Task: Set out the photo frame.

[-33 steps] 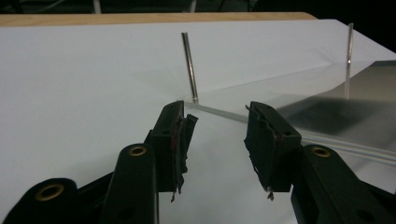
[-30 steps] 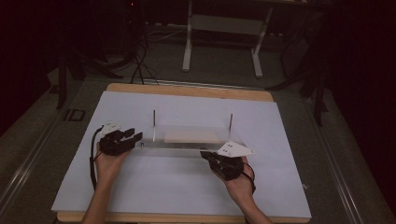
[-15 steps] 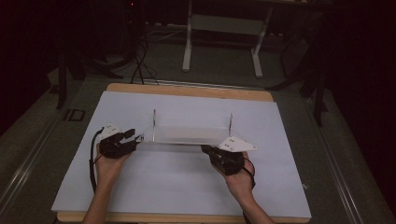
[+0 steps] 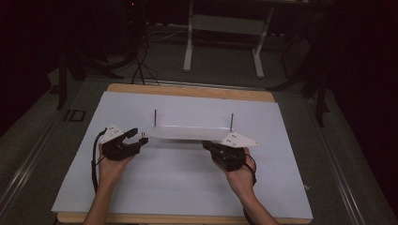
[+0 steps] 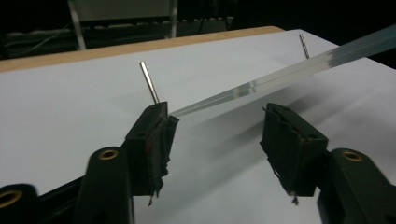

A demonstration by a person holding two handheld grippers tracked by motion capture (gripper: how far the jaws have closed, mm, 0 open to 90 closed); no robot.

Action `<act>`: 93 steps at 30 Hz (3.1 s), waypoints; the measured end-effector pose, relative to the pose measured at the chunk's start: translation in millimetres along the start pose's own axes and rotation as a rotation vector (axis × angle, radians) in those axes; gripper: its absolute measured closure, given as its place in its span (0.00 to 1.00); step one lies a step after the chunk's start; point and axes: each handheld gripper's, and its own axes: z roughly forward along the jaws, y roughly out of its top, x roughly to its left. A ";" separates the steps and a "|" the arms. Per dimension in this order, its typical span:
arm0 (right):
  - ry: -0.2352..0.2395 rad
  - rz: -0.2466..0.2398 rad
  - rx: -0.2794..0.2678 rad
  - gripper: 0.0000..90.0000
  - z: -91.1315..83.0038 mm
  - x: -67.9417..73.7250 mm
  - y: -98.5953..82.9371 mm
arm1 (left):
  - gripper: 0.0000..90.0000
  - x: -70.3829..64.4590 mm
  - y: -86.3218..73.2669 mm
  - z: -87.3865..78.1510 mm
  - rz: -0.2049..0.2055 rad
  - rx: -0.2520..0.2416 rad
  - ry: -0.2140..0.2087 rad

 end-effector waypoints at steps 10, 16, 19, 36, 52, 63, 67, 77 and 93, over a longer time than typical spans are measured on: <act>0.003 0.003 0.003 1.00 3.7 -3.5 7.1 | 0.39 -3.5 8.9 10.1 0.048 -0.035 -0.058; -0.009 -0.007 0.005 1.00 5.4 -5.5 13.5 | 0.38 -3.8 14.5 19.4 0.063 -0.056 -0.085; -0.013 -0.006 0.005 1.00 6.2 -6.6 16.1 | 0.38 -2.4 16.4 25.0 0.058 -0.074 -0.097; -0.048 -0.010 -0.012 1.00 9.1 -21.3 32.1 | 0.38 -0.5 30.2 41.8 0.069 -0.089 -0.072; -0.151 0.030 0.106 0.89 11.9 -66.7 -5.1 | 0.45 0.3 42.3 50.2 0.095 -0.073 0.017; -0.208 0.056 0.123 0.77 8.2 -99.7 -18.6 | 0.45 2.2 46.1 53.9 0.077 -0.077 0.026; -0.237 0.059 0.137 0.73 6.6 -108.2 -23.0 | 0.45 3.0 47.7 55.1 0.072 -0.075 0.031; -0.325 0.075 0.137 0.61 4.5 -123.1 -26.2 | 0.45 5.7 50.9 58.5 0.046 -0.074 0.031; -0.335 0.056 0.105 0.52 18.2 -137.0 -16.9 | 0.32 23.1 43.9 71.5 -0.041 -0.095 -0.099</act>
